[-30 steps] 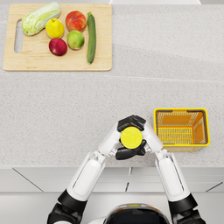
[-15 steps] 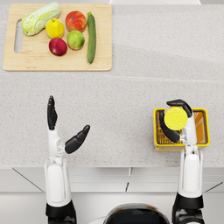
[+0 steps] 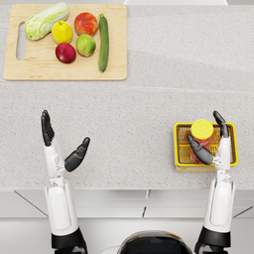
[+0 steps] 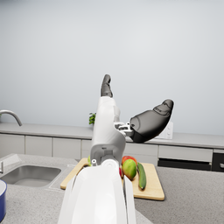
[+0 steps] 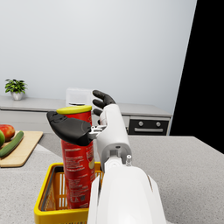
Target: Pick up the red potato chip and place it into the yellow basket
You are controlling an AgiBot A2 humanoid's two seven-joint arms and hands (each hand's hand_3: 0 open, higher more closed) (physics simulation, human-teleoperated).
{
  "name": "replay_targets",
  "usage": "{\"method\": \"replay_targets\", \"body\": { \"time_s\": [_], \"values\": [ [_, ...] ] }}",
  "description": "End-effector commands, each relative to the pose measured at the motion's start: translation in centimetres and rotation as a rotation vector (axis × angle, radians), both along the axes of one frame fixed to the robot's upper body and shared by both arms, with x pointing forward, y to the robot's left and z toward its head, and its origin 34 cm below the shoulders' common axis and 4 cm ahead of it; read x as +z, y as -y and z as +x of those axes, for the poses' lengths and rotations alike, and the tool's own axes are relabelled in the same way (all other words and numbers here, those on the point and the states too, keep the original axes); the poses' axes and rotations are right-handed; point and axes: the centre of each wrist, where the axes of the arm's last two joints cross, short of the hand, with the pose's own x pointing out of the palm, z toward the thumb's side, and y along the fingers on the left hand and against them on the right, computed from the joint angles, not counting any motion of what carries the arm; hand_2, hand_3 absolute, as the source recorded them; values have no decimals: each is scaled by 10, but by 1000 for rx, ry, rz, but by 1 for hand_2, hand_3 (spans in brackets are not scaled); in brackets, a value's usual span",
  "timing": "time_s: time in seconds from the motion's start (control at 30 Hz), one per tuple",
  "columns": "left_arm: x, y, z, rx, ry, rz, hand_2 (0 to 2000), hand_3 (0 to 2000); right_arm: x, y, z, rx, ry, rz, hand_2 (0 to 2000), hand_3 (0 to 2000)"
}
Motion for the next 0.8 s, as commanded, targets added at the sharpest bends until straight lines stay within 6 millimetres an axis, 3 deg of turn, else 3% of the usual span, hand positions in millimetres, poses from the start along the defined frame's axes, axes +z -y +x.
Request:
{"method": "replay_targets", "body": {
  "time_s": [0.03,0.2,0.37,0.47,0.8],
  "values": [
    [3,3,0,-10,13,6,0,0,19,0,-3,-11,110,-9,0,0],
    [28,-8,11,17,79,23,0,0,51,10,-5,-68,302,-23,0,0],
    [27,-23,23,59,52,1,0,0,45,14,-4,-85,292,-17,0,0],
    [13,-20,25,47,4,-4,0,0,34,9,-1,-66,254,-17,0,0],
    [9,-19,25,46,-11,-7,0,0,30,9,-2,-66,241,-16,0,0]
  ]
}}
